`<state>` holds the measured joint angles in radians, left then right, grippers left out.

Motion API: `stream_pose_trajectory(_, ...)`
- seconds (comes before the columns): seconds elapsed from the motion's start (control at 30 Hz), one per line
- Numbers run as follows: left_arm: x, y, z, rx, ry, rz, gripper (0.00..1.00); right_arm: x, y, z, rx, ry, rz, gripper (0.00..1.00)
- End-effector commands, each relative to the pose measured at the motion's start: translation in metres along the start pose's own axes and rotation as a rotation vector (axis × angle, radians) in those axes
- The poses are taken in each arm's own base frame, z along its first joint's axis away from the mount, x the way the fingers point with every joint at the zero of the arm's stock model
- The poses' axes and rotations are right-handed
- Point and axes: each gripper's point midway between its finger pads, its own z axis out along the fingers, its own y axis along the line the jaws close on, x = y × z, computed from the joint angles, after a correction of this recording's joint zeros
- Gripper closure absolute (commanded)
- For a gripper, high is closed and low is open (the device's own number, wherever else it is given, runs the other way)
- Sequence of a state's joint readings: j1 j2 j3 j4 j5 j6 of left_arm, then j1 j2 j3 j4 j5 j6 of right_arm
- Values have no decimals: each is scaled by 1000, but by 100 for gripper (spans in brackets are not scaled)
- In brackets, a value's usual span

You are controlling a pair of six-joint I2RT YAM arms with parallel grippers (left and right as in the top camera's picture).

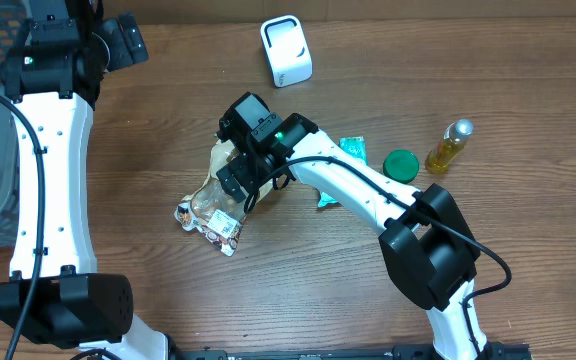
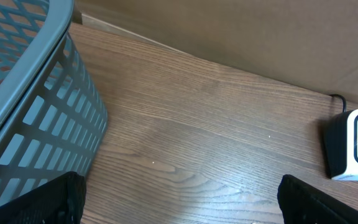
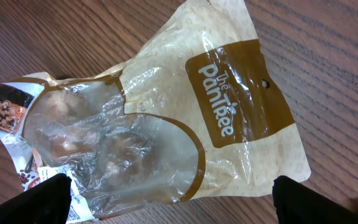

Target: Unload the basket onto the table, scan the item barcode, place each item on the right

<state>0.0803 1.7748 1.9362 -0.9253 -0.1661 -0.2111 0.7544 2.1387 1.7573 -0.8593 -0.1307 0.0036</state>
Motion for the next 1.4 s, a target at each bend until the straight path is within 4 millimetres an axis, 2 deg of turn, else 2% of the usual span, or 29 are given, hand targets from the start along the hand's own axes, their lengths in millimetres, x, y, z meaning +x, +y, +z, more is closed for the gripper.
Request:
stream_pose_trajectory(0.0, -3, 3, 0, -11, -8, -18, 1, 4, -3, 3, 5, 15, 1, 0)
stream_pose_trajectory(0.33, -3, 3, 0, -11, -8, -18, 0, 2, -6, 3, 7, 6, 33, 0)
stream_pose_trajectory(0.43, -3, 3, 0, -11, -8, -18, 0, -1, -20, 1, 10, -4, 117, 0)
stream_pose_trajectory(0.8, -3, 3, 0, -11, -8, -18, 0, 15, -65, -8, 11, 52, 229, 0)
stream_pose_trajectory(1.13, -3, 3, 0, -11, -8, -18, 0, 11, -57, -13, -125, 44, 259, 0)
stream_pose_trajectory(1.37, -5, 3, 0, -9, -15, -19, 0, -2, -49, -11, -167, -7, 238, 0)
